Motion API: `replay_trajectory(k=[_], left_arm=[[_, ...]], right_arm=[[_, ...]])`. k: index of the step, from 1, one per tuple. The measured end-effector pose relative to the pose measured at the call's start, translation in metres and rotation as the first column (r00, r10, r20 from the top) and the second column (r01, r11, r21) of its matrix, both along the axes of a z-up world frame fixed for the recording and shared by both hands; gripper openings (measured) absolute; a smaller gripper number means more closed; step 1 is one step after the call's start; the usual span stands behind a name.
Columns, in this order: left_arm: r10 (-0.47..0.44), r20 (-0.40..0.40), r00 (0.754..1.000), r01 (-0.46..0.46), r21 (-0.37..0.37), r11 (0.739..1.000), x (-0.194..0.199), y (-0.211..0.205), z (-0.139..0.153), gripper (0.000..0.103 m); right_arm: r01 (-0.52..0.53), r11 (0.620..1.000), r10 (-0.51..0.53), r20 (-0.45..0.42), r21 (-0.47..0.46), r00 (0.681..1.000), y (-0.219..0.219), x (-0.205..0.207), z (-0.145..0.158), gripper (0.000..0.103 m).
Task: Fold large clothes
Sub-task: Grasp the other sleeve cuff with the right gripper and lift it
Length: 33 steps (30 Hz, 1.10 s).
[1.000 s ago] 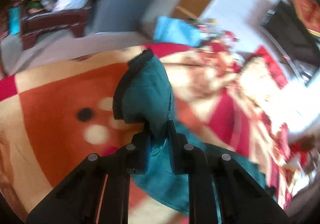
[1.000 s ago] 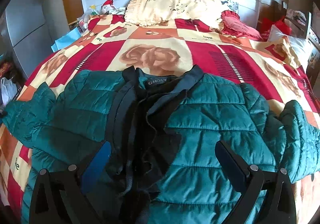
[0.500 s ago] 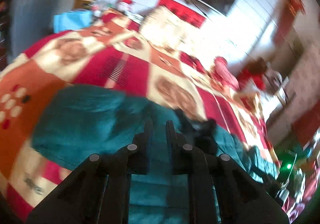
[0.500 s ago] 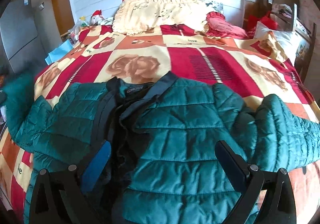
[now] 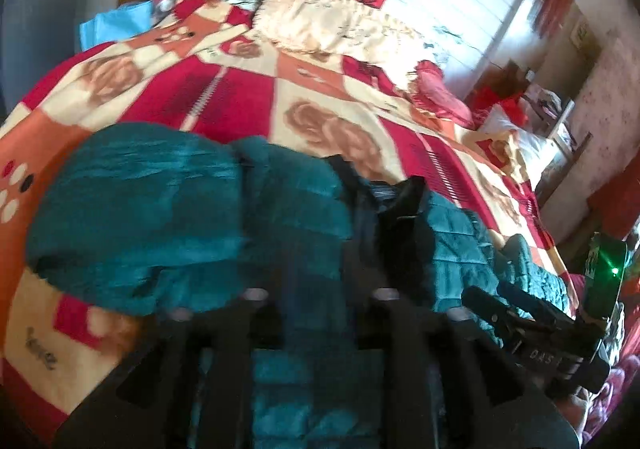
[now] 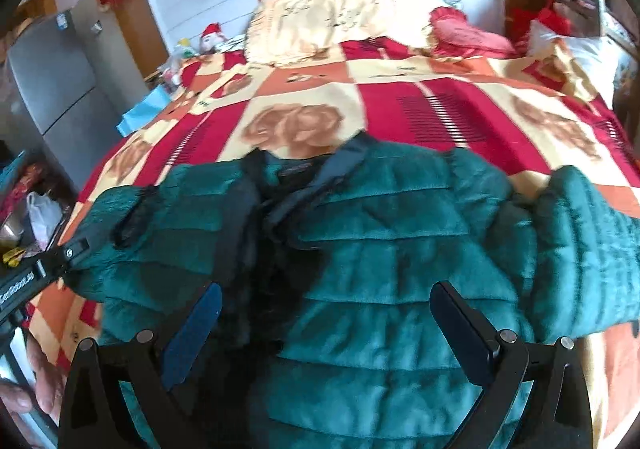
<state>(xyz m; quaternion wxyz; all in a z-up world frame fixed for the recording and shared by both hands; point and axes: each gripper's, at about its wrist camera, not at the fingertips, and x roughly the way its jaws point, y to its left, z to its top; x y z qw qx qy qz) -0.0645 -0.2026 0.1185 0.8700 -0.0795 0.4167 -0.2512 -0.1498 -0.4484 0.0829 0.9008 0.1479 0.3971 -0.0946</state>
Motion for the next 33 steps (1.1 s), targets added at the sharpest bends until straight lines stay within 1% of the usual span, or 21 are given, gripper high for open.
replay_trajectory(k=[1,2,3,6,8,10,14,17,19,21,22,23,24,26,27,28,29,31,33], left_arm=[[0.023,-0.001,1.0,-0.023,0.0,1.0,0.0,0.016,0.001,0.063],[0.049,0.008,0.999,-0.049,-0.002,0.999,0.0,0.029,0.001,0.067],[0.077,0.021,0.997,-0.077,-0.004,0.997,-0.001,0.043,0.002,0.069],[0.133,0.027,0.991,-0.133,0.019,0.991,0.0,0.075,-0.001,0.069],[0.195,0.013,0.981,-0.195,0.05,0.979,0.001,0.103,-0.009,0.069],[0.24,0.002,0.971,-0.239,0.065,0.969,0.001,0.126,-0.018,0.069],[0.32,-0.005,0.947,-0.317,0.12,0.941,0.002,0.157,-0.036,0.069],[0.347,-0.017,0.938,-0.342,0.128,0.931,0.004,0.17,-0.047,0.069],[0.351,-0.026,0.936,-0.345,0.136,0.929,0.006,0.174,-0.054,0.069],[0.35,-0.04,0.936,-0.342,0.139,0.929,0.006,0.177,-0.06,0.069],[0.352,-0.047,0.935,-0.343,0.138,0.929,0.007,0.176,-0.062,0.069],[0.354,-0.056,0.934,-0.344,0.135,0.929,0.007,0.177,-0.064,0.069],[0.355,-0.061,0.933,-0.345,0.132,0.929,0.008,0.177,-0.066,0.069],[0.36,-0.075,0.93,-0.349,0.124,0.929,0.008,0.18,-0.068,0.069],[0.361,-0.077,0.929,-0.351,0.121,0.929,0.007,0.181,-0.068,0.069],[0.365,-0.08,0.928,-0.355,0.117,0.928,0.006,0.182,-0.068,0.069],[0.368,-0.081,0.926,-0.359,0.113,0.927,0.005,0.183,-0.068,0.069],[0.374,-0.082,0.924,-0.364,0.108,0.925,0.003,0.183,-0.067,0.069],[0.373,-0.088,0.923,-0.364,0.103,0.926,0.001,0.183,-0.066,0.069]], right_arm=[[-0.018,1.0,0.018,0.003,0.006,1.0,0.008,0.006,0.0,0.103],[-0.038,0.999,0.038,0.006,0.013,0.999,0.015,0.013,0.0,0.103],[-0.056,0.998,0.056,0.008,0.017,0.998,0.024,0.018,-0.001,0.103],[-0.131,0.99,0.13,0.029,0.06,0.991,0.051,0.038,0.001,0.103],[-0.184,0.975,0.179,0.054,0.122,0.982,0.067,0.055,-0.001,0.103],[-0.217,0.962,0.208,0.068,0.168,0.976,0.08,0.07,-0.005,0.103],[-0.263,0.926,0.252,0.076,0.269,0.965,0.104,0.106,-0.022,0.103],[-0.295,0.893,0.281,0.092,0.339,0.955,0.121,0.131,-0.032,0.103],[-0.309,0.882,0.295,0.097,0.356,0.951,0.133,0.146,-0.035,0.103],[-0.322,0.873,0.305,0.105,0.366,0.946,0.141,0.159,-0.037,0.1],[-0.328,0.867,0.309,0.11,0.375,0.945,0.145,0.165,-0.038,0.095],[-0.336,0.855,0.316,0.115,0.395,0.942,0.151,0.173,-0.041,0.087],[-0.34,0.846,0.323,0.113,0.411,0.94,0.152,0.178,-0.045,0.081],[-0.346,0.817,0.342,0.096,0.462,0.935,0.16,0.191,-0.056,0.056],[-0.346,0.807,0.345,0.095,0.479,0.934,0.163,0.193,-0.06,0.048],[-0.351,0.793,0.348,0.103,0.497,0.932,0.165,0.195,-0.063,0.036],[-0.353,0.791,0.345,0.111,0.5,0.932,0.167,0.194,-0.064,0.03],[-0.35,0.817,0.327,0.131,0.459,0.936,0.166,0.188,-0.054,0.022],[-0.358,0.84,0.316,0.169,0.408,0.934,0.16,0.177,-0.038,0.02]])
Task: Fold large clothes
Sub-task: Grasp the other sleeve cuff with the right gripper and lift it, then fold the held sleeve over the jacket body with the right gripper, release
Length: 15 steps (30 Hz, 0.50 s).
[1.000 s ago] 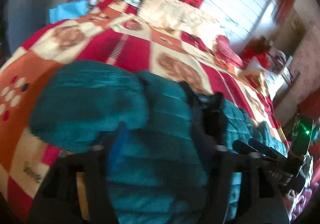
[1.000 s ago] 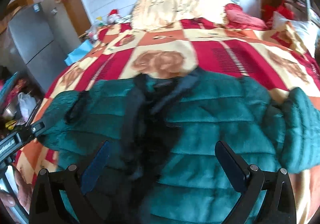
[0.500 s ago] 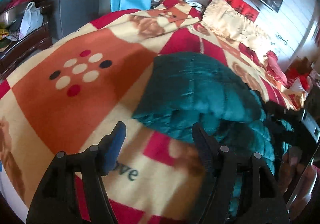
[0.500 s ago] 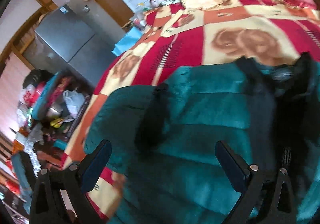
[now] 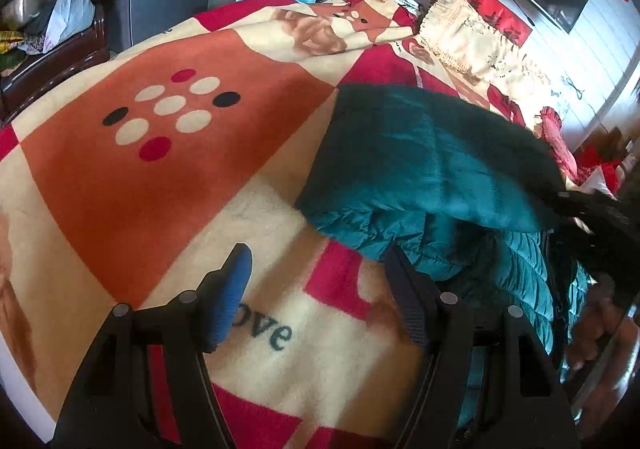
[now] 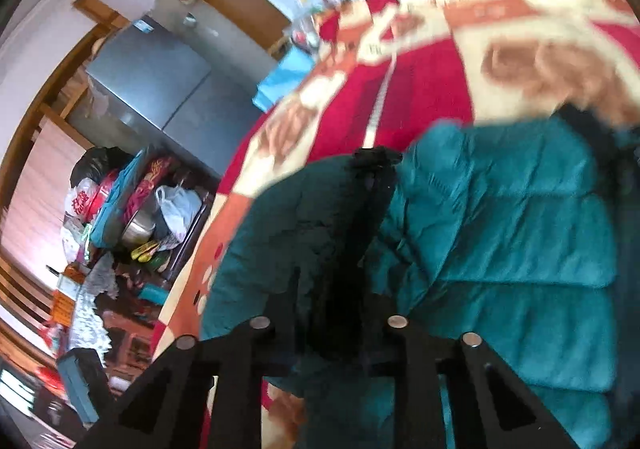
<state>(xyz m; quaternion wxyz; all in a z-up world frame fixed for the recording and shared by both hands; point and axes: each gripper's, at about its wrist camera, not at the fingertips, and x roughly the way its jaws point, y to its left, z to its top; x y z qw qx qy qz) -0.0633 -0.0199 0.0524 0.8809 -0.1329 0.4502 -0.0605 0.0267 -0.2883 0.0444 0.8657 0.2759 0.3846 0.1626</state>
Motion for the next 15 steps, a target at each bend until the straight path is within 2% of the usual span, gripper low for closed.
replay_trajectory(k=[5,9,12,15], left_arm=[[-0.011,0.001,1.0,0.011,-0.026,1.0,-0.005,-0.011,0.004,0.069],[-0.05,0.003,0.999,0.05,-0.029,0.998,-0.013,-0.028,0.007,0.069],[-0.084,0.006,0.996,0.084,-0.015,0.996,-0.019,-0.043,0.009,0.069],[-0.107,0.003,0.994,0.107,-0.005,0.994,-0.021,-0.054,0.008,0.069]], right_arm=[[0.044,0.993,-0.032,0.109,-0.111,0.994,-0.032,-0.051,0.053,0.019],[0.129,0.983,-0.107,0.166,-0.131,0.98,-0.077,-0.092,0.083,0.019],[0.198,0.968,-0.169,0.183,-0.152,0.968,-0.116,-0.121,0.098,0.019],[0.277,0.946,-0.25,0.162,-0.171,0.955,-0.156,-0.146,0.102,0.019]])
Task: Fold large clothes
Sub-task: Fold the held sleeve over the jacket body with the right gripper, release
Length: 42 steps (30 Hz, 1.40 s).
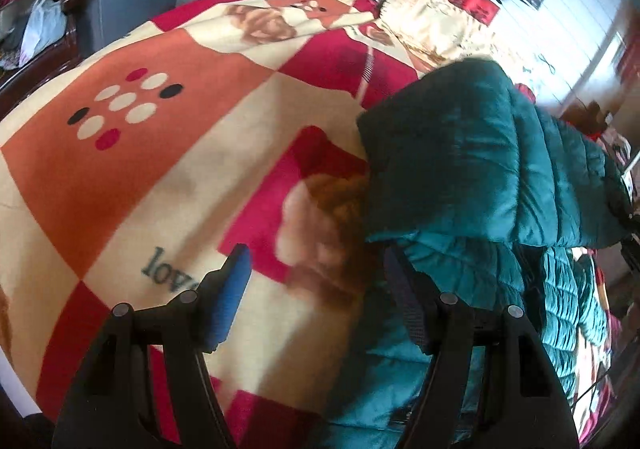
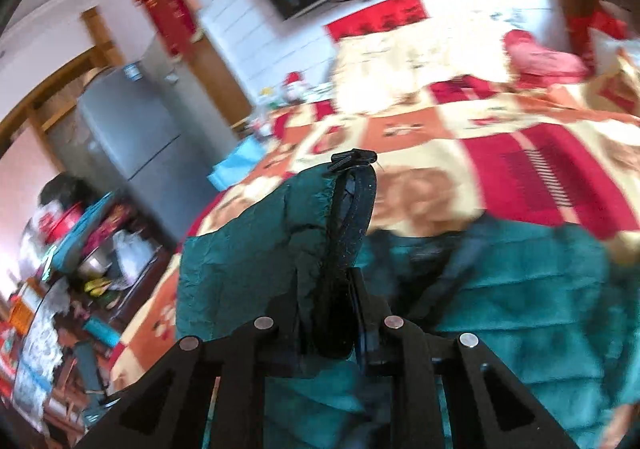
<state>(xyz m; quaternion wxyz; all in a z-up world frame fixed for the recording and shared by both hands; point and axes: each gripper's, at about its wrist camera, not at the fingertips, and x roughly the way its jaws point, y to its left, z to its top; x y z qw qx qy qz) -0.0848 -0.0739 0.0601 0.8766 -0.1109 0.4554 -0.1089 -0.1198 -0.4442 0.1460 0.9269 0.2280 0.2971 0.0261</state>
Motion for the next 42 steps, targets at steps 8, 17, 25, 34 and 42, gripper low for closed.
replay_trajectory(k=[8,17,25,34,42], left_arm=[[-0.056,-0.013,0.998,0.056,0.034,0.998,0.001,-0.032,-0.005,0.069],[-0.08,0.007,0.997,0.08,0.06,0.995,0.01,-0.062,0.001,0.069],[-0.094,0.055,0.994,0.089,0.091,0.992,0.031,-0.094,0.014,0.069],[-0.117,0.033,0.993,0.11,0.184,0.977,0.06,-0.137,-0.006,0.069],[-0.131,0.036,0.991,0.121,0.212,0.97,0.067,-0.144,-0.028,0.08]], right_arm=[[0.19,0.981,-0.193,-0.108,-0.04,0.975,-0.082,-0.044,-0.024,0.019],[0.322,0.93,-0.361,-0.275,-0.176,0.891,-0.117,-0.04,-0.089,0.015],[0.357,0.914,-0.4,-0.267,-0.193,0.877,-0.119,-0.046,-0.082,0.05],[0.143,0.971,-0.185,-0.219,-0.194,0.958,-0.069,-0.017,-0.056,0.052],[0.107,0.939,-0.209,-0.296,-0.326,0.932,-0.059,0.027,-0.118,0.052]])
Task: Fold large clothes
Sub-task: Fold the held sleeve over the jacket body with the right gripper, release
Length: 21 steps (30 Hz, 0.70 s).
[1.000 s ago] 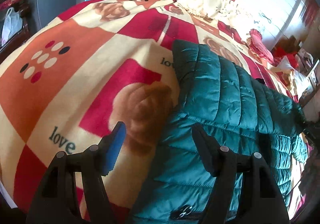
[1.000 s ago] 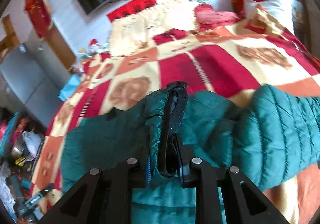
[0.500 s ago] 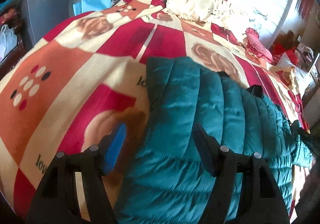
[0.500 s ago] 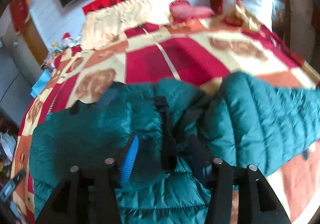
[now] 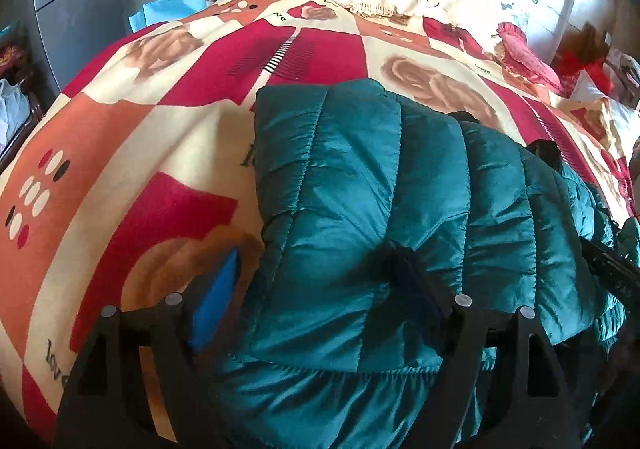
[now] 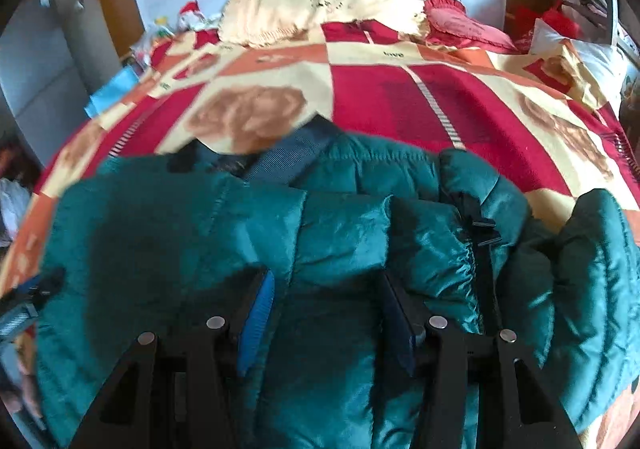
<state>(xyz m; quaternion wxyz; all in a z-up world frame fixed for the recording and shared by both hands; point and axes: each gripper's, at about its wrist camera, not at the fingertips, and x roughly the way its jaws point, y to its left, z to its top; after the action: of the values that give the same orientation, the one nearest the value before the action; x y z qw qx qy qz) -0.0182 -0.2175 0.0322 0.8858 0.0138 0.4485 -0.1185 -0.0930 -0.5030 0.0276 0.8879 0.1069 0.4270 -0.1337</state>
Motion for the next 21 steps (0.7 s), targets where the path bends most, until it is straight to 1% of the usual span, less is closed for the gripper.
replay_trajectory(k=[3,6,8,10,13,16,19,21], left_arm=[[-0.003,0.001,1.0,0.003,0.012,1.0,0.0,-0.001,-0.001,0.08],[-0.003,0.005,1.0,0.003,0.016,1.0,-0.001,-0.002,-0.001,0.08],[-0.002,0.007,1.0,0.002,0.017,1.0,-0.001,-0.002,-0.001,0.08],[0.0,0.008,1.0,0.0,0.02,1.0,-0.001,-0.003,-0.001,0.08],[0.003,0.012,1.0,-0.003,0.024,1.0,-0.002,-0.003,0.0,0.08],[0.003,0.02,1.0,-0.003,0.031,1.0,-0.003,-0.004,0.0,0.08],[0.001,0.022,1.0,-0.002,0.033,0.999,-0.003,-0.005,-0.001,0.08],[0.0,0.023,1.0,-0.001,0.033,0.999,-0.004,-0.005,-0.001,0.08]], right_arm=[[0.004,1.0,-0.004,-0.006,-0.027,1.0,0.0,0.004,-0.003,0.052],[0.023,1.0,-0.023,-0.008,-0.015,1.0,0.0,-0.004,0.01,0.052],[0.029,0.999,-0.03,0.052,0.02,0.998,0.004,-0.019,0.027,0.052],[0.011,0.998,-0.017,0.094,0.054,0.995,0.012,-0.028,0.041,0.052],[-0.047,0.997,0.041,0.106,0.057,0.994,0.032,-0.029,0.049,0.052],[-0.094,0.995,0.091,0.071,0.04,0.993,0.051,-0.022,0.041,0.052],[-0.1,0.995,0.099,0.024,0.015,0.995,0.06,-0.016,0.024,0.053],[-0.095,0.995,0.095,-0.001,0.015,0.996,0.061,-0.015,0.009,0.053]])
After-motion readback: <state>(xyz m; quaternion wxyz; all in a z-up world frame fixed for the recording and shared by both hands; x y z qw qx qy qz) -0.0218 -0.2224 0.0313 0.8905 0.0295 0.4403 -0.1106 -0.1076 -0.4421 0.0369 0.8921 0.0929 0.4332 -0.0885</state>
